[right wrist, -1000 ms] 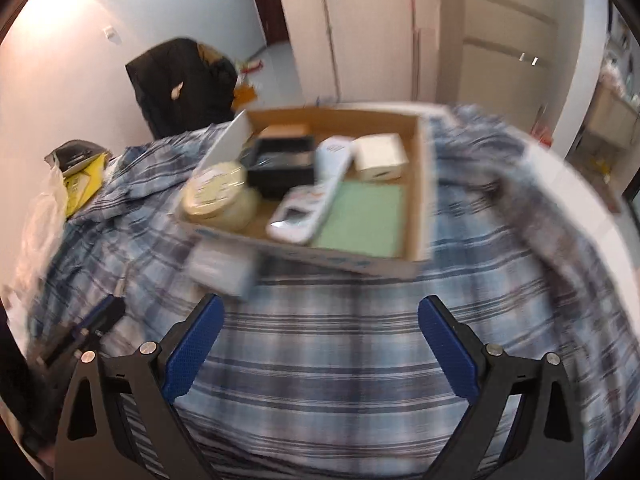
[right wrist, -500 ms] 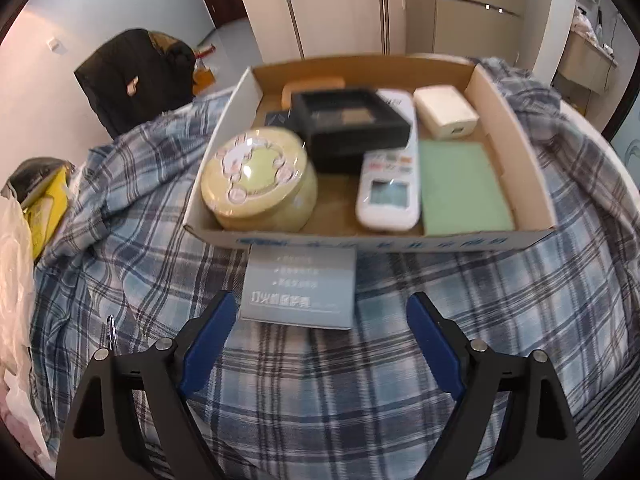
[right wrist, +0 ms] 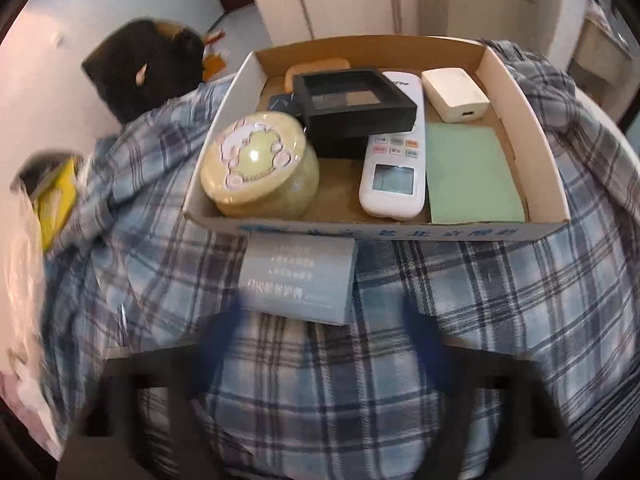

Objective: Organize rigid objects
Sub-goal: 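Grasp the grey printed box with the right gripper while the left holds the clipper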

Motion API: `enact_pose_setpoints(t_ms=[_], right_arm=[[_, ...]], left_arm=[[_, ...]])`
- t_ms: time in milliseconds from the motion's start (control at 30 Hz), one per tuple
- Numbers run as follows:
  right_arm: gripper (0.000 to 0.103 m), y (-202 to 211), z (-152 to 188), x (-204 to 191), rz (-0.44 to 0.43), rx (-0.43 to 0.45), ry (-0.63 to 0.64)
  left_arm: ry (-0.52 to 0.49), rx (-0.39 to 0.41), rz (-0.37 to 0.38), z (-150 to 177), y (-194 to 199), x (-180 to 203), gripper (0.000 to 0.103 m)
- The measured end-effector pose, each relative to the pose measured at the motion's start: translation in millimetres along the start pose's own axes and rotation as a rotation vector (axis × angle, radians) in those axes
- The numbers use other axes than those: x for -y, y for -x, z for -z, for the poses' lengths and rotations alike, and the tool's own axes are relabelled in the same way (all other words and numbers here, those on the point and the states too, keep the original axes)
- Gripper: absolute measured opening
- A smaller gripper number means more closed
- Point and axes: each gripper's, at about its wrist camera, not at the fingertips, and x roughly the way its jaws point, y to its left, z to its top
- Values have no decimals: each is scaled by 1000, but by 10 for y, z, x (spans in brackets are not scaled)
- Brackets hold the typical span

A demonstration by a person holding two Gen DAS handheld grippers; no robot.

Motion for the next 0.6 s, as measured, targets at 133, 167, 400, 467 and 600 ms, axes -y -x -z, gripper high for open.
enact_pose_setpoints(t_ms=[133, 167, 400, 467, 600], right_arm=[[90, 6, -13, -115, 49, 30, -2], [90, -30, -28, -152, 66, 26, 4], [64, -251, -67, -198, 102, -28, 3], [64, -217, -59, -194, 85, -31, 31], [64, -136, 25, -44, 42, -75, 46]], left_arm=[[3, 2, 0, -2, 3, -4, 10], [3, 3, -1, -2, 7, -6, 10], [9, 15, -13, -4, 28, -23, 10], [11, 15, -11, -2, 28, -27, 10], [5, 17, -12, 3, 42, -12, 10]])
